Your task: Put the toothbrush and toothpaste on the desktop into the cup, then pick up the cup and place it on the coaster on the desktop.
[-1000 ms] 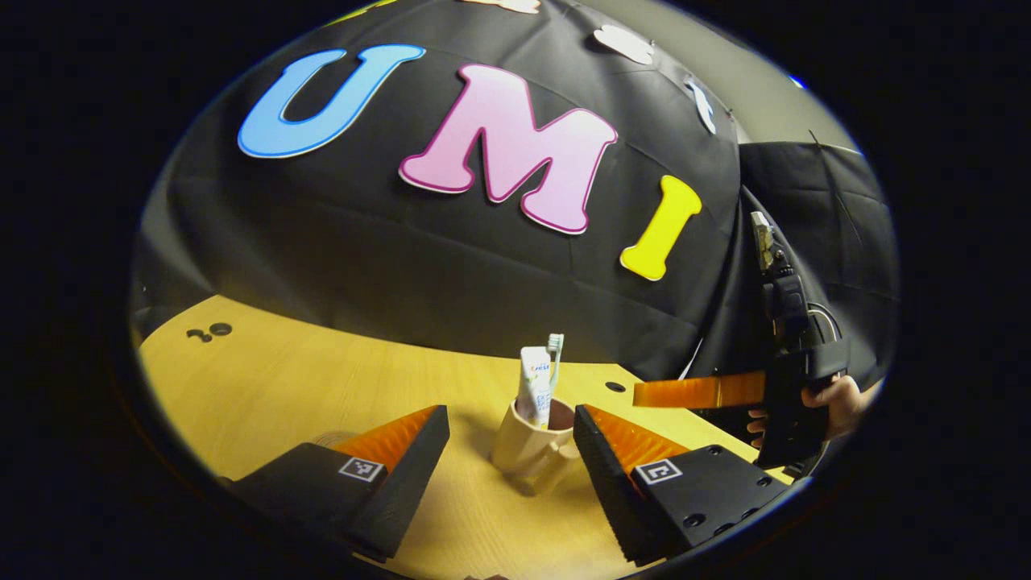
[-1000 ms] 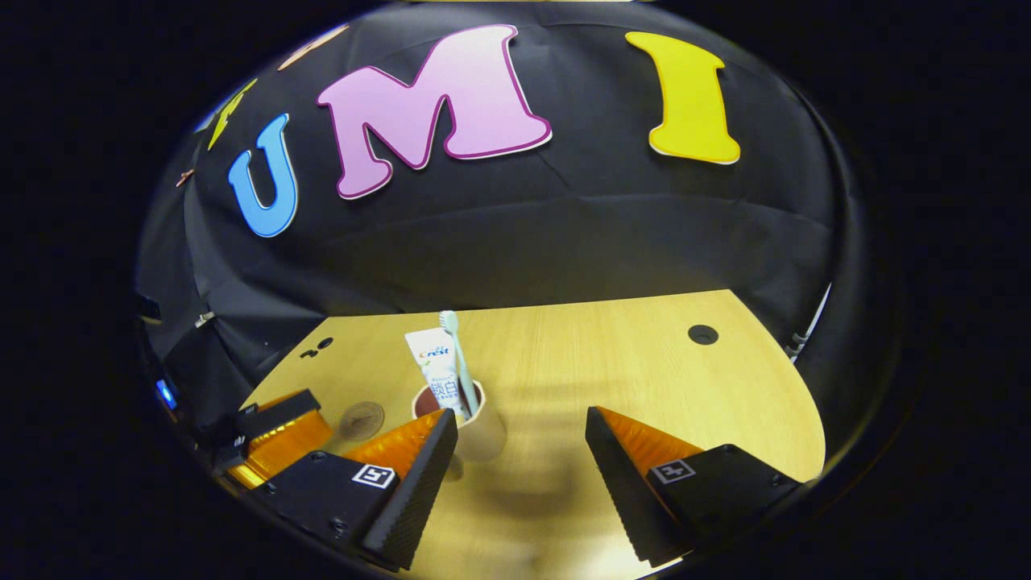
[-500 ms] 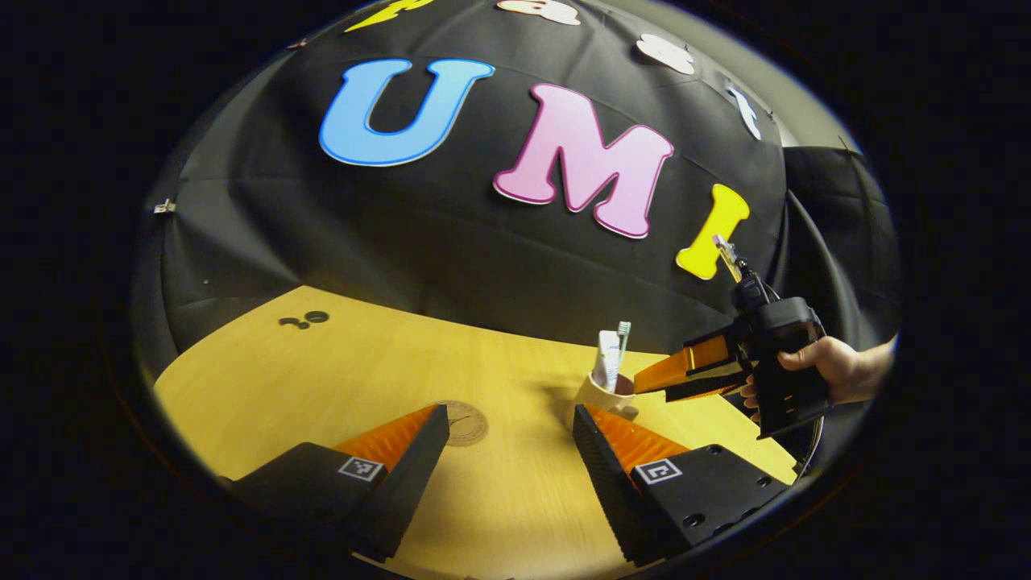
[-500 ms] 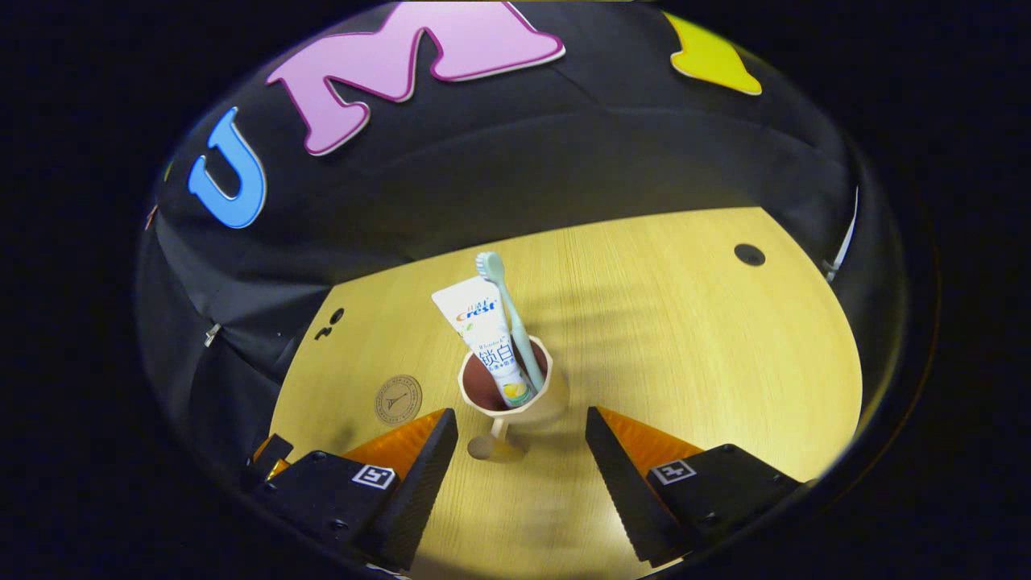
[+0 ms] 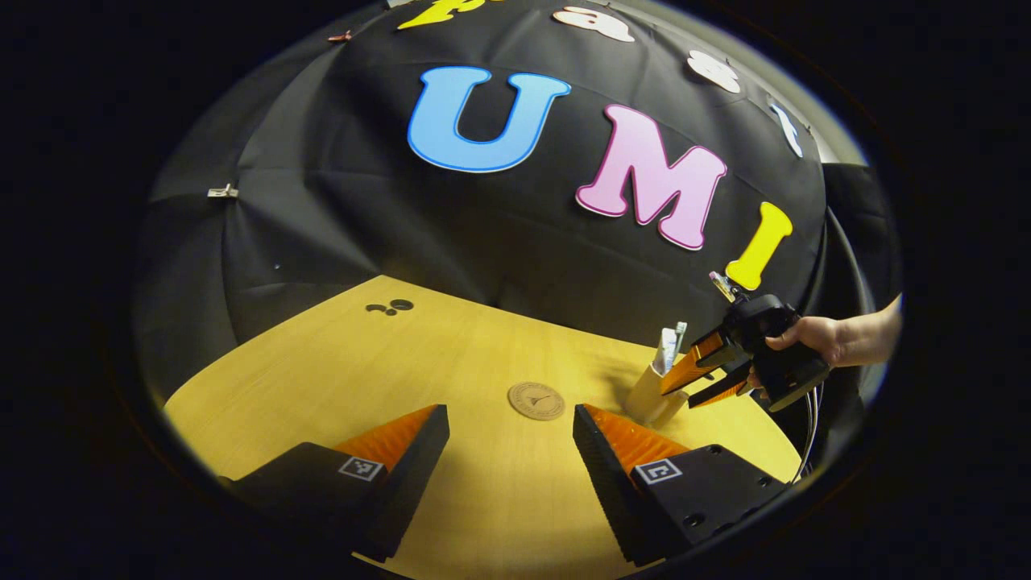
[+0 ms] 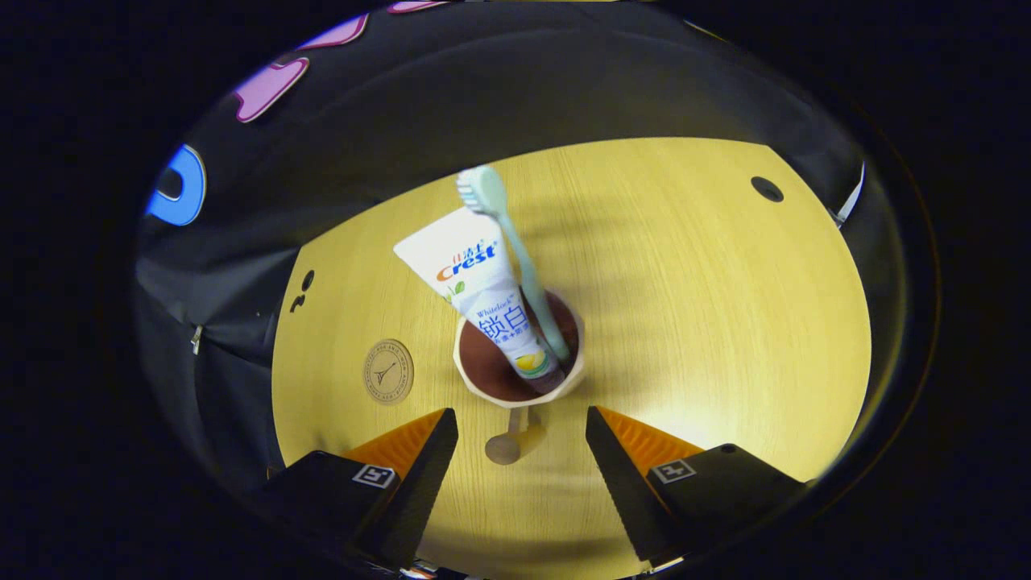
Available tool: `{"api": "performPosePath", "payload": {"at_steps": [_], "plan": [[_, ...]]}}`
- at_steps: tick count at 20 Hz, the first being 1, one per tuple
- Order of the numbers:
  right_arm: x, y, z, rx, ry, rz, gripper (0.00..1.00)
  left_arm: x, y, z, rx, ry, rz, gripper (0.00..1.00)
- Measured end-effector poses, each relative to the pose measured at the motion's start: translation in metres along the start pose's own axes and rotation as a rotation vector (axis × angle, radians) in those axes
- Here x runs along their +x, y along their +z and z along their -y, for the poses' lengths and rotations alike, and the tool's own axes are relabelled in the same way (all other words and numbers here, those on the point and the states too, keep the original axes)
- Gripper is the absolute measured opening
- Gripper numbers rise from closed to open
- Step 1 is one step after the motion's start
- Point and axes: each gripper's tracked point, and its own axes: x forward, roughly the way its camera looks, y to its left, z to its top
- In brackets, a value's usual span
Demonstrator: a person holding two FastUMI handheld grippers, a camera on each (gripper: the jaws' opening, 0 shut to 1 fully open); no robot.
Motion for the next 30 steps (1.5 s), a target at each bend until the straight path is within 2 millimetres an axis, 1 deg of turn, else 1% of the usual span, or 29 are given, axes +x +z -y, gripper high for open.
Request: {"api": "performPosePath", "payload": {"at_steps": [3,6,7,9,11,13,15,16,18,19,20,21,22,25,27,28,29,30], "plan": [[0.017,-0.001,0.001,0.019,-0.03,-0.042,0.98,-0.01,-0.005,-0.019,-0.025,0.033,-0.014,0.98],[0.03,0.003,-0.001,0.044,-0.042,-0.074,0.97,-0.019,-0.014,-0.027,-0.04,0.059,-0.043,0.98],[0.03,0.006,-0.003,0.044,-0.048,-0.081,0.97,-0.02,-0.019,-0.032,-0.04,0.066,-0.051,0.98],[0.037,0.004,-0.003,0.048,-0.064,-0.111,0.96,-0.023,-0.026,-0.034,-0.038,0.071,-0.066,0.98],[0.044,0.002,-0.002,0.052,-0.072,-0.137,0.96,-0.025,-0.029,-0.031,-0.036,0.069,-0.076,0.98],[0.048,-0.003,0.0,0.05,-0.078,-0.158,0.96,-0.022,-0.034,-0.026,-0.038,0.061,-0.091,0.98],[0.05,-0.005,0.004,0.042,-0.088,-0.172,0.9,-0.02,-0.039,-0.022,-0.035,0.056,-0.104,0.98],[0.051,-0.006,0.004,0.046,-0.084,-0.181,0.82,-0.019,-0.041,-0.019,-0.034,0.053,-0.108,0.98],[0.052,-0.005,0.004,0.052,-0.075,-0.186,0.72,-0.019,-0.042,-0.013,-0.037,0.043,-0.116,0.98],[0.054,-0.005,0.004,0.053,-0.073,-0.183,0.72,-0.018,-0.043,-0.011,-0.038,0.039,-0.121,0.98],[0.054,-0.007,0.001,0.056,-0.06,-0.194,0.7,-0.017,-0.044,-0.008,-0.038,0.038,-0.127,0.98],[0.053,-0.009,-0.001,0.06,-0.054,-0.201,0.72,-0.018,-0.047,-0.005,-0.038,0.036,-0.132,0.98],[0.053,-0.008,0.0,0.059,-0.06,-0.197,0.45,-0.017,-0.047,-0.003,-0.037,0.032,-0.135,0.98],[0.052,-0.009,0.002,0.042,-0.067,-0.199,0.43,-0.018,-0.054,0.001,-0.035,0.029,-0.149,0.98],[0.051,-0.01,0.005,0.01,-0.088,-0.192,0.39,-0.019,-0.055,0.004,-0.037,0.028,-0.155,0.98],[0.05,-0.01,0.008,-0.008,-0.1,-0.188,0.34,-0.018,-0.055,0.005,-0.038,0.026,-0.16,0.98],[0.049,-0.013,0.008,-0.025,-0.101,-0.188,0.32,-0.019,-0.058,0.006,-0.039,0.026,-0.164,0.98],[0.048,-0.015,0.009,-0.042,-0.106,-0.188,0.24,-0.02,-0.059,0.007,-0.04,0.024,-0.167,0.98]]}}
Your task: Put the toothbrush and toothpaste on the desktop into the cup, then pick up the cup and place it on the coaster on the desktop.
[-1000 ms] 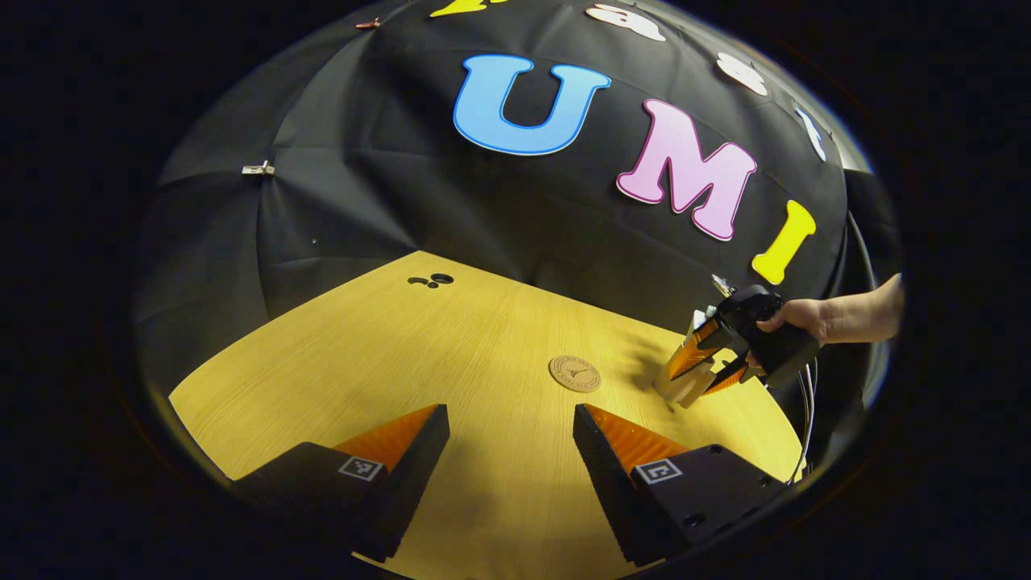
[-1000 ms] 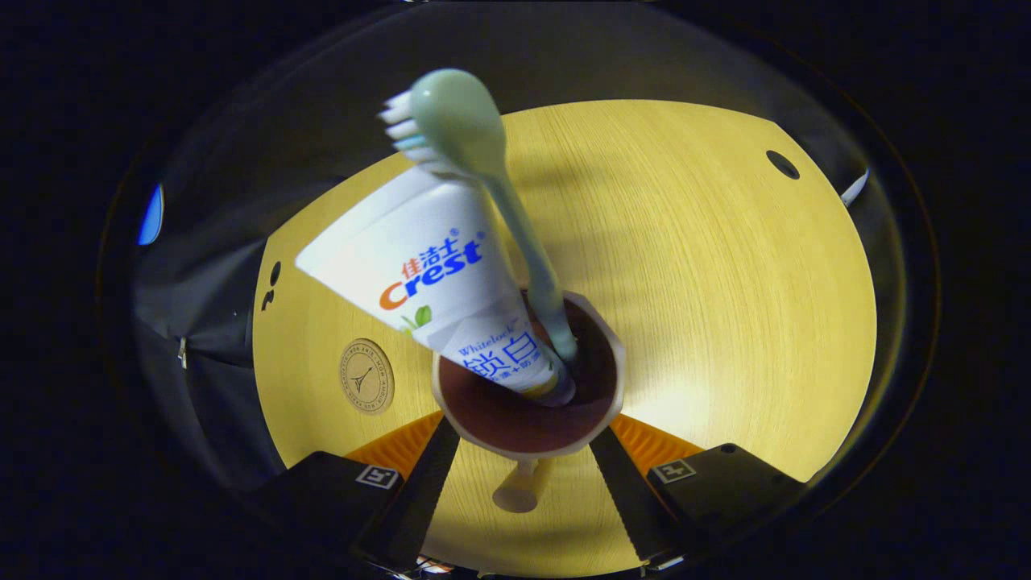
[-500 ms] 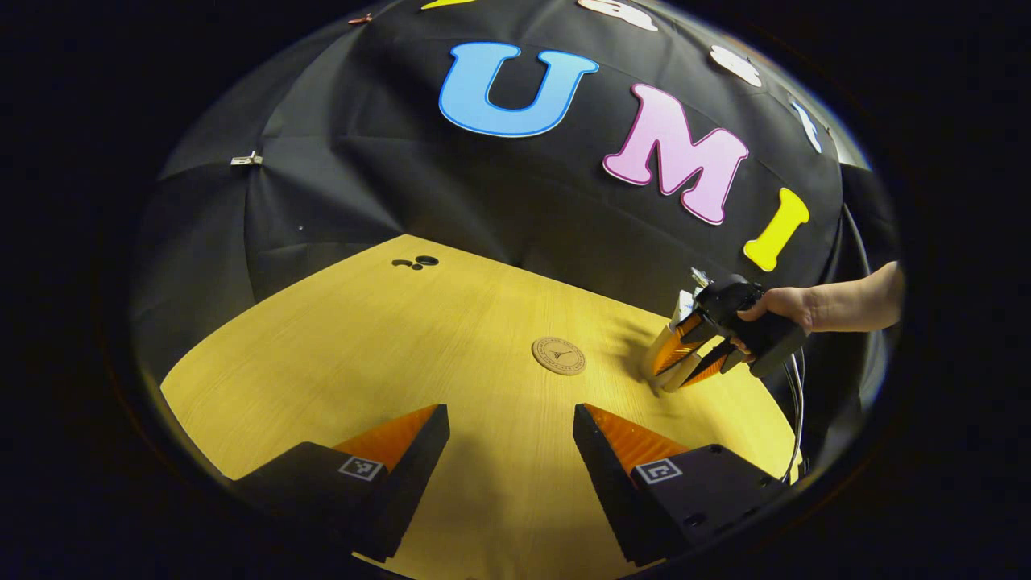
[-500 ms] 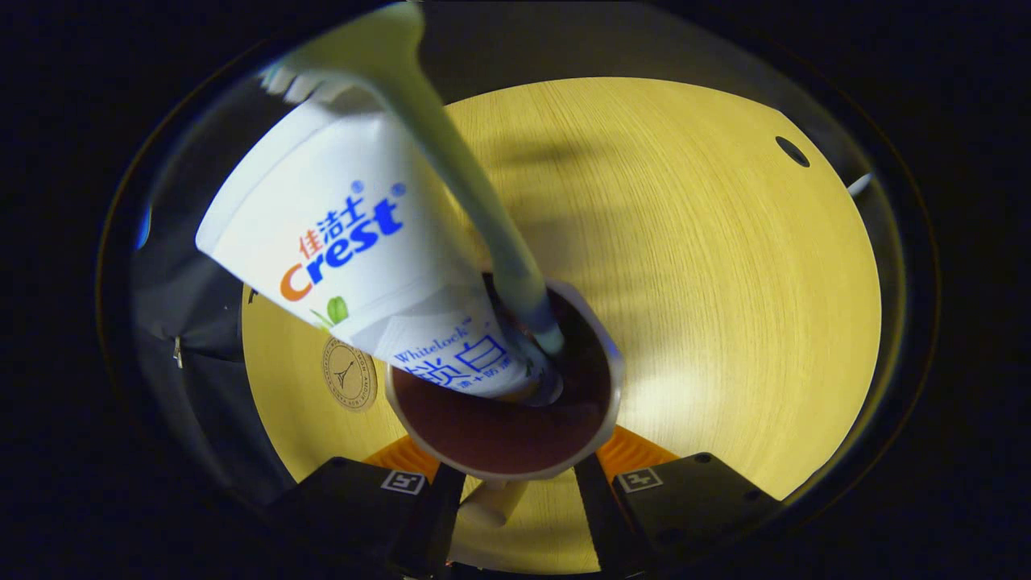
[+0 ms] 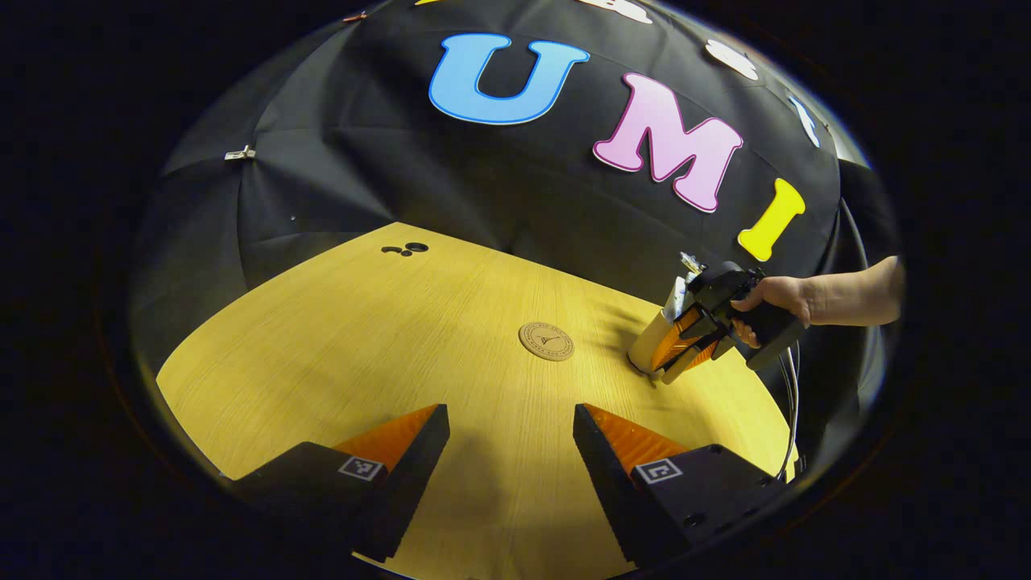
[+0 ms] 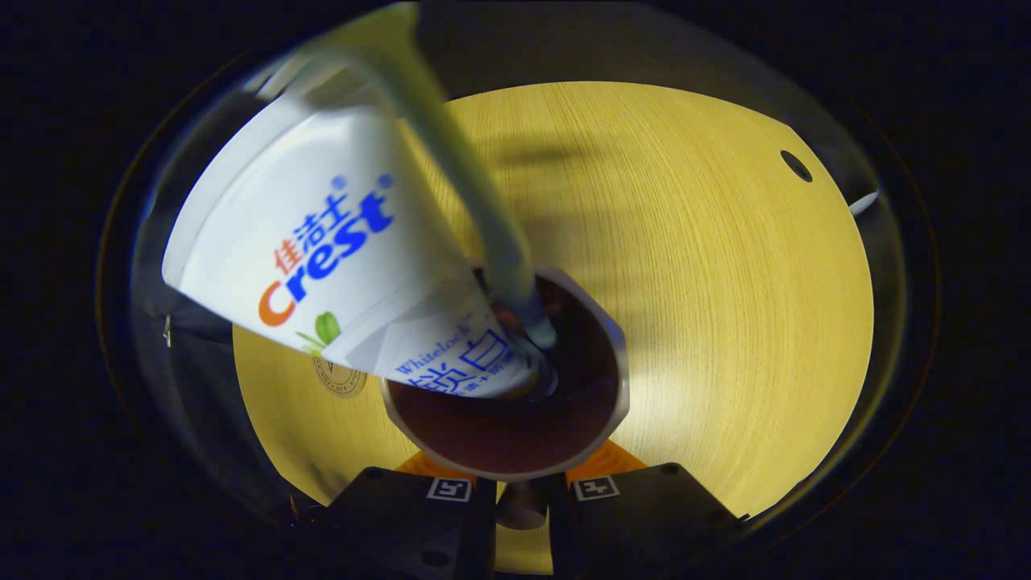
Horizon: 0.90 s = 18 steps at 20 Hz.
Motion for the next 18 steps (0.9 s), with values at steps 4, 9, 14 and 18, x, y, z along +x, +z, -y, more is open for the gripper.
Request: {"api": "performPosePath", "payload": {"at_steps": [4,9,14,18], "plan": [[-0.002,-0.002,0.001,-0.029,0.002,0.004,0.28,-0.002,-0.002,0.0,-0.005,-0.002,-0.008,0.98],[-0.004,-0.003,0.003,-0.069,-0.029,0.028,0.24,-0.003,-0.003,-0.003,-0.012,0.0,-0.016,0.98],[-0.01,0.004,-0.003,-0.064,-0.033,0.064,0.24,-0.004,-0.005,-0.005,-0.022,0.01,-0.02,0.98],[-0.017,0.008,-0.018,-0.105,-0.038,0.078,0.24,-0.009,-0.007,-0.011,-0.033,0.019,-0.018,0.98]]}}
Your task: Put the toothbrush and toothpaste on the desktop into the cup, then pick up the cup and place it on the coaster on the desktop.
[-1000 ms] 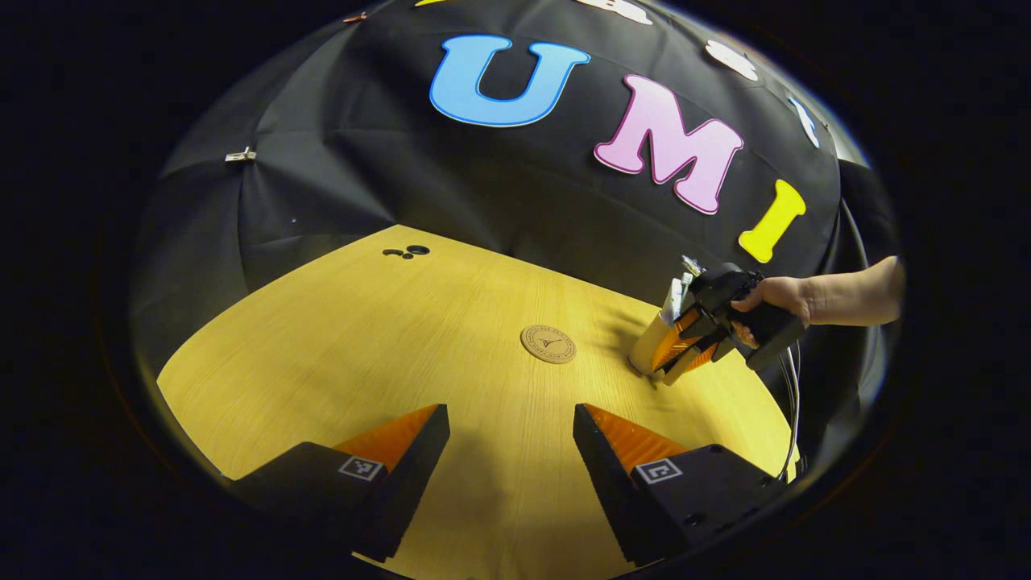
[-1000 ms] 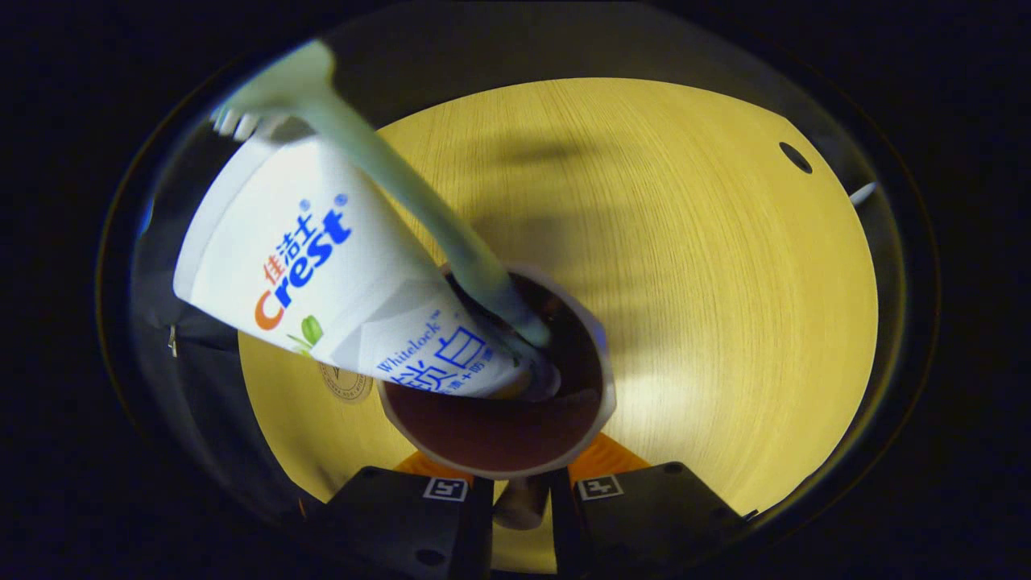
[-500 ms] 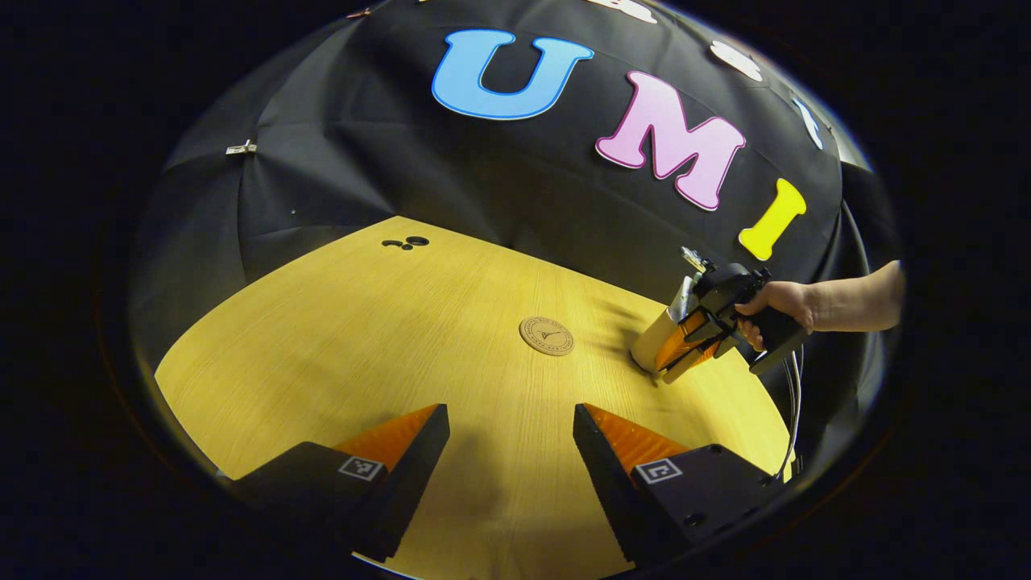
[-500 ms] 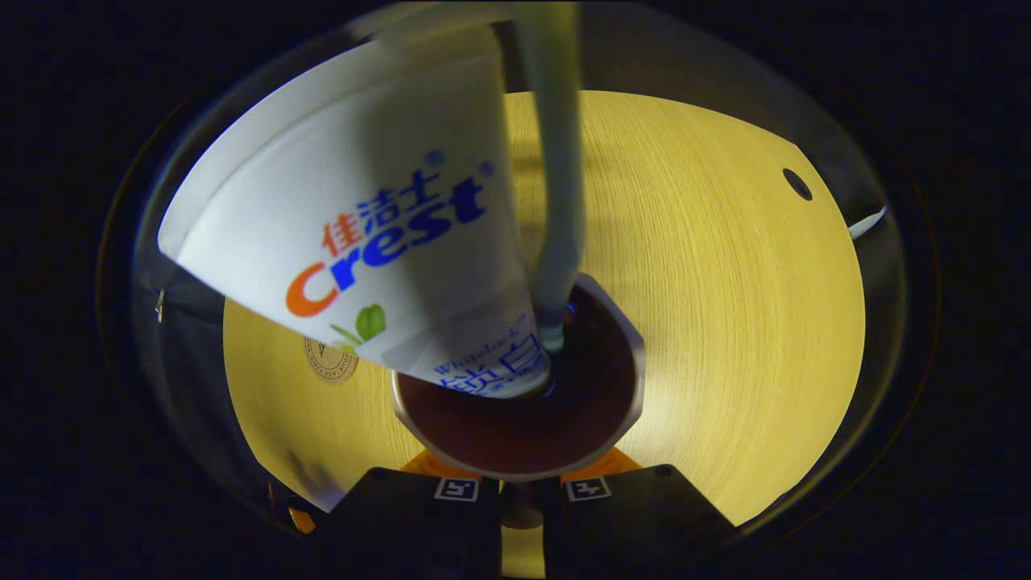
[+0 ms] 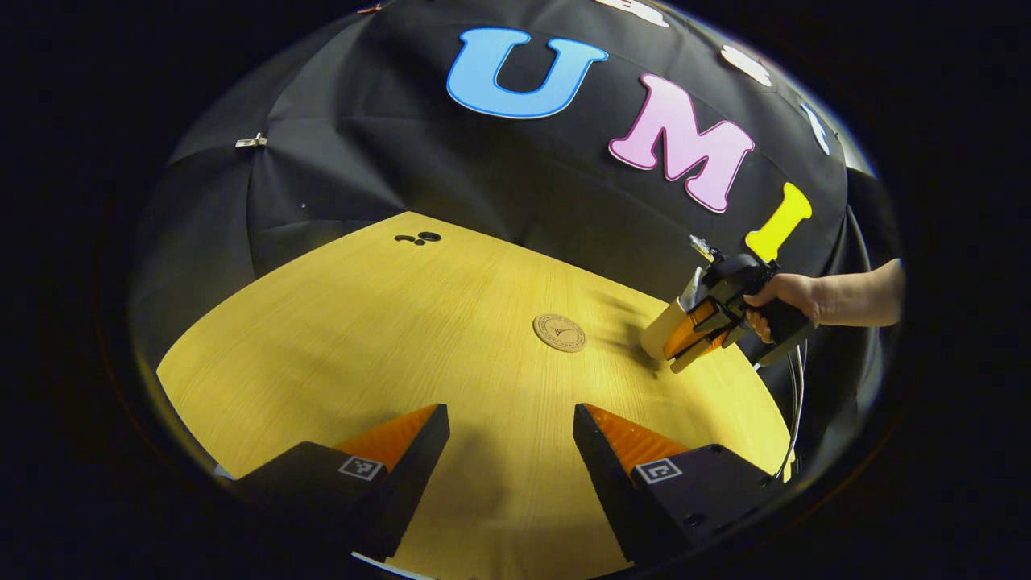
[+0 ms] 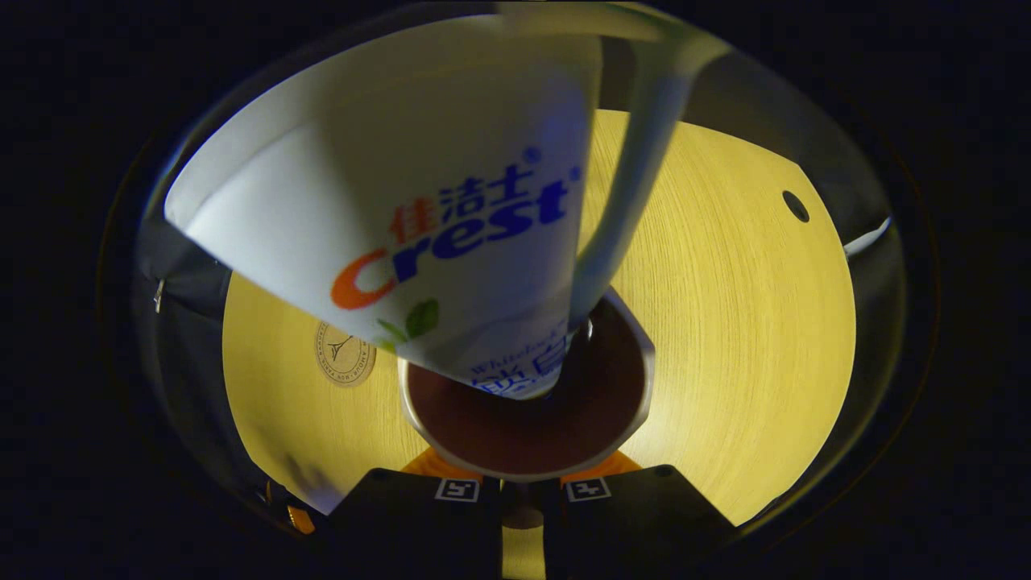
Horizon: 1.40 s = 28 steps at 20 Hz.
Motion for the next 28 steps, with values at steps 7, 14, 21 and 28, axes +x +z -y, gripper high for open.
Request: {"api": "performPosePath", "payload": {"at_steps": [7,14,21,28], "plan": [[-0.008,0.016,-0.06,-0.085,0.035,0.017,0.24,-0.008,0.002,-0.012,-0.015,0.024,0.006,0.97],[0.005,0.012,-0.116,-0.164,0.064,-0.016,0.24,-0.012,-0.004,-0.017,-0.075,0.07,0.017,0.98],[0.024,-0.003,-0.156,-0.258,0.06,-0.06,0.24,-0.013,-0.008,-0.018,-0.151,0.103,0.02,0.98],[0.038,-0.01,-0.172,-0.29,0.03,-0.091,0.23,-0.014,-0.009,-0.019,-0.163,0.11,0.024,0.98]]}}
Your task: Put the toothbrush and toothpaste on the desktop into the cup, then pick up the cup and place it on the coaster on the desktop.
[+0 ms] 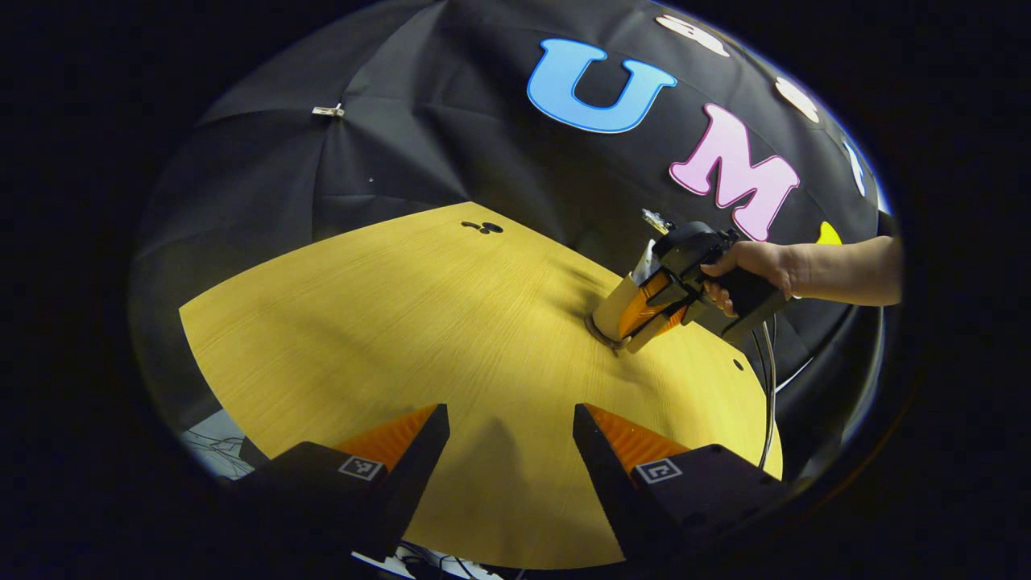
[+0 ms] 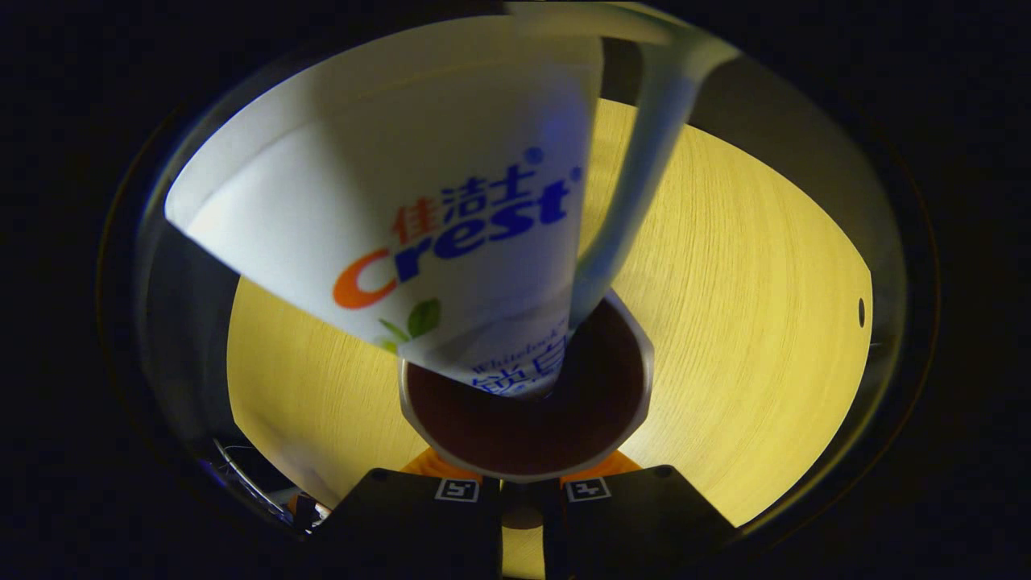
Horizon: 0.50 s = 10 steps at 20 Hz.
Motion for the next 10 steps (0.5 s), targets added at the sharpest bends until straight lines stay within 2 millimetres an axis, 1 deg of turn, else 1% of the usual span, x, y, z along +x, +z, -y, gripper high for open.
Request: {"api": "performPosePath", "payload": {"at_steps": [3,4,5,7,8,9,10], "plan": [[0.0,-0.001,-0.001,-0.008,-0.013,-0.013,0.23,-0.001,0.0,-0.001,0.008,0.005,-0.003,0.98],[-0.001,-0.001,-0.001,-0.011,-0.013,-0.012,0.18,-0.001,0.001,-0.001,0.012,0.007,-0.002,0.98],[-0.003,-0.003,-0.004,-0.006,-0.001,-0.021,0.25,-0.001,0.002,-0.002,0.014,0.009,0.0,0.98],[-0.007,0.001,-0.011,0.02,0.034,-0.007,0.31,-0.002,0.002,-0.002,0.014,0.008,0.004,0.98],[-0.011,0.002,-0.012,0.028,0.045,-0.005,0.41,-0.002,0.003,-0.001,0.014,0.007,0.006,0.98],[-0.017,0.002,-0.013,0.034,0.055,0.0,0.44,-0.002,0.003,-0.001,0.015,0.003,0.007,0.98],[-0.022,0.0,-0.009,0.034,0.053,0.01,0.49,-0.002,0.004,-0.001,0.018,0.001,0.008,0.98]]}}
